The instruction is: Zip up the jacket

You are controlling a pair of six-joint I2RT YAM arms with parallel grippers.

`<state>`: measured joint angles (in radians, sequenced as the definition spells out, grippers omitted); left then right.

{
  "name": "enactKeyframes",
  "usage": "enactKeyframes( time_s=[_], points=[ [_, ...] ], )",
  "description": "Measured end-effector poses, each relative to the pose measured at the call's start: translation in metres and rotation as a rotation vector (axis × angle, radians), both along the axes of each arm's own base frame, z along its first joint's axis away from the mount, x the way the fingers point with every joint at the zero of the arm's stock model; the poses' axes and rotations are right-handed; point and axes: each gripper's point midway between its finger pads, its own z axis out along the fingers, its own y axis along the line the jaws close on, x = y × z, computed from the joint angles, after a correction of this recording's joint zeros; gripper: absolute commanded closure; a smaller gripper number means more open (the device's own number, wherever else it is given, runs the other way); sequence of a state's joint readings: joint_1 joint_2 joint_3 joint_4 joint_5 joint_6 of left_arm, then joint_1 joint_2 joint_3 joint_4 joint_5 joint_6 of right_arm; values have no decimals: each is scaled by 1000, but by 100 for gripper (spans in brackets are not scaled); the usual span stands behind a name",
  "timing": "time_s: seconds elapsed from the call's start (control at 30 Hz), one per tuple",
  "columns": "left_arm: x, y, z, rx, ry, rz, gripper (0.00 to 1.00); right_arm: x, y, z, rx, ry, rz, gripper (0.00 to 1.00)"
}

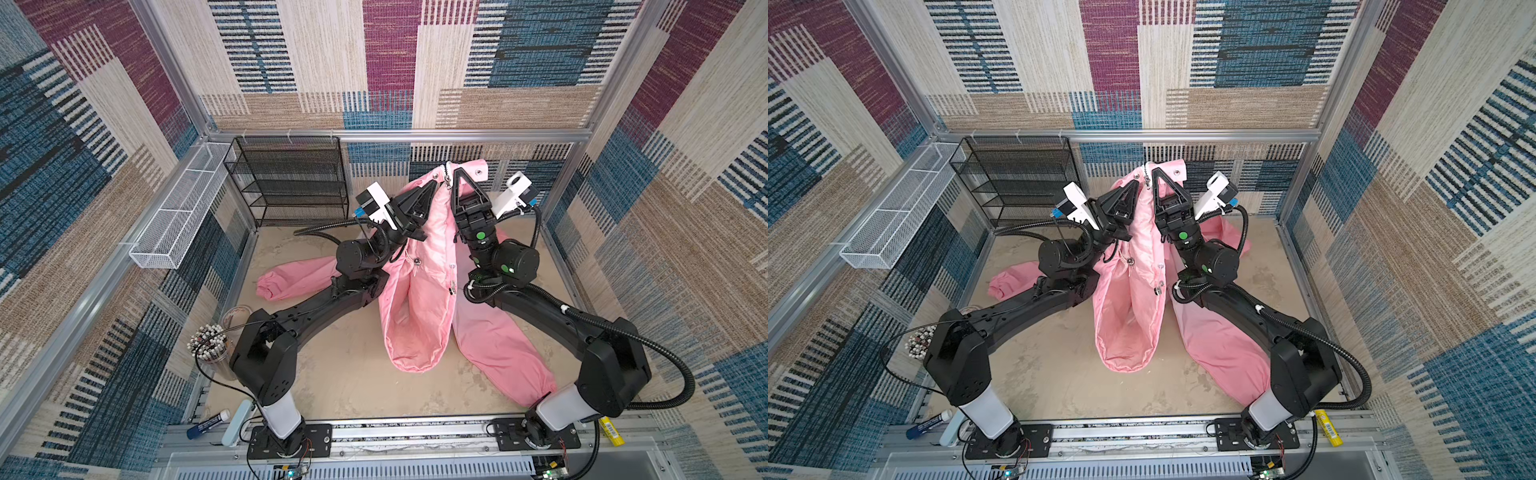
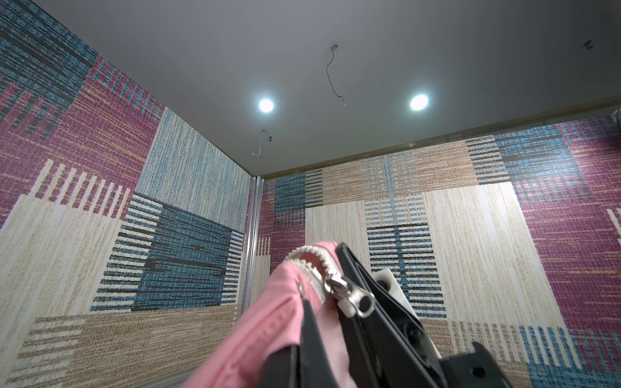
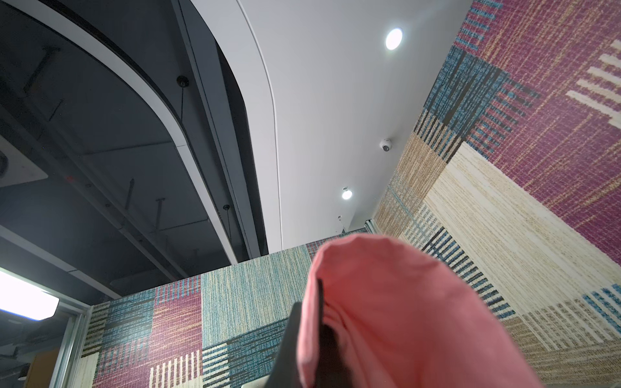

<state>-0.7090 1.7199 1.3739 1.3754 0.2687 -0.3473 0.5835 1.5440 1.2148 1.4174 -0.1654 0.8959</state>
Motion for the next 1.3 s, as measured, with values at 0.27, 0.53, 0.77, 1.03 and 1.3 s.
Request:
enactKeyframes(
  time_s=[0.27,0.53,0.77,1.03,1.3],
  points=[
    [-2,2,1,-1,-2,2,100,8,5,-6,-9,14,-3,100],
    [-5,5,0,1,3,3,100,14,6,-8,4,32,7,100],
    [-4,5,-4,5,15,5,100,15,6,0,28,30,42,100],
    [6,18,-1,-29,57,-5,100,15,4,0,36,45,88,100],
    [6,31,13,-77,81,-60,100,11,-1,10,41,30,144,100]
  ],
)
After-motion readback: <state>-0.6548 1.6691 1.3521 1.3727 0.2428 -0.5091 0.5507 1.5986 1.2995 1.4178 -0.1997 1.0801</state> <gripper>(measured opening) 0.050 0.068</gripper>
